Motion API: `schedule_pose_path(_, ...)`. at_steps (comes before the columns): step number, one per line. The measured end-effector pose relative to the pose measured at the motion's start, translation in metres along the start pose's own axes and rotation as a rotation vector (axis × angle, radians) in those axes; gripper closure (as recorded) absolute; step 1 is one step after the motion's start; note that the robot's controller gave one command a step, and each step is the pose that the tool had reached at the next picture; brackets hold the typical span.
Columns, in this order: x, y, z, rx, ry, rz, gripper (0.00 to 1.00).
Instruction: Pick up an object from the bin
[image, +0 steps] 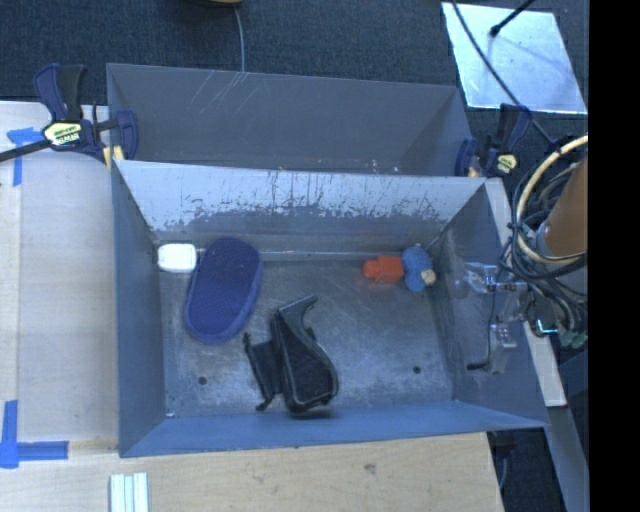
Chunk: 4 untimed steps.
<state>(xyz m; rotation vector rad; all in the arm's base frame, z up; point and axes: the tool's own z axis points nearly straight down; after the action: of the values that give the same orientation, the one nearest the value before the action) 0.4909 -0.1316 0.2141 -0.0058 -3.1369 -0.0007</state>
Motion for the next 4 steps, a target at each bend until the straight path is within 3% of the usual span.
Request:
schedule_pose_path(1, -0.133, -0.003, 0.145, -0.001, -0.003, 0.178, 0.0)
schedule_pose_path(2, -0.13, -0.023, 0.112, 0.003, -0.014, 0.012, 0.0)
schedule_pose_path(3, -0.136, -0.016, 0.109, -0.001, -0.013, 0.422, 0.0)
schedule_pose_path(4, -0.135, -0.006, 0.145, 0.003, 0.007, 0.416, 0.0)
